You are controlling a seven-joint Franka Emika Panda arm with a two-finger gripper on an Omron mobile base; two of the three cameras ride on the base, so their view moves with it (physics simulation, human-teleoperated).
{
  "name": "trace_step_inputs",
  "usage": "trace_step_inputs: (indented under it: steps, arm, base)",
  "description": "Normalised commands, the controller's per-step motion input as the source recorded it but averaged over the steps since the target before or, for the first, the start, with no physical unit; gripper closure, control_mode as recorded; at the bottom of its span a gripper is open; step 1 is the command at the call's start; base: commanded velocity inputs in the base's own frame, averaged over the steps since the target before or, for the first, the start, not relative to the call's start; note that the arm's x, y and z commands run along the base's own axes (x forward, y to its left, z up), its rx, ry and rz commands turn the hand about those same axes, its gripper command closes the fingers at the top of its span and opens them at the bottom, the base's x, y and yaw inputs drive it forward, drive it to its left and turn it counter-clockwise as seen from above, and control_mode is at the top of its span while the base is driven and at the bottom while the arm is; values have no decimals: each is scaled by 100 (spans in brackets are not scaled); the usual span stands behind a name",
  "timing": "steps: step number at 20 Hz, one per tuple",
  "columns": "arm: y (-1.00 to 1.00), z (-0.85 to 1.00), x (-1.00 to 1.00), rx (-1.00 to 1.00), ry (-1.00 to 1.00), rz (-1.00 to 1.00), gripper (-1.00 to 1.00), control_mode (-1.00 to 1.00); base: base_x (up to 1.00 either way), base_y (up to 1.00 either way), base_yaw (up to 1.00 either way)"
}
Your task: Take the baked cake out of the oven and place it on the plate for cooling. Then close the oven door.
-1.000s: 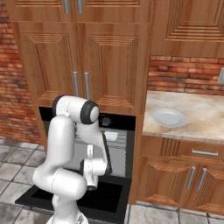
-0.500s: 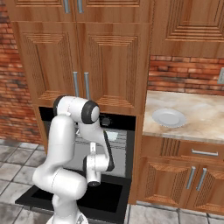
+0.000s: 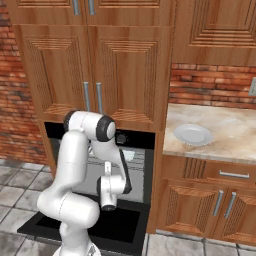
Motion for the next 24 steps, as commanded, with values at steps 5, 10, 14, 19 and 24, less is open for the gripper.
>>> trace_step_inputs:
  steps: [5,10,14,19,24]
  arm:
    - [0,-8,19,0,0,0,-100,-100]
    - [-6,-10,4,0,0,0,-100,-100]
    - [-10,-14,0,0,-1,0,-100,-100]
    - [-5,-17,1,0,-1,0,-100,-100]
    - [0,-21,5,0,-1,0,-100,-100]
  base:
    - [0,0,0]
    - [0,0,0]
    - [0,0,0]
    - [0,0,0]
    - [0,0,0]
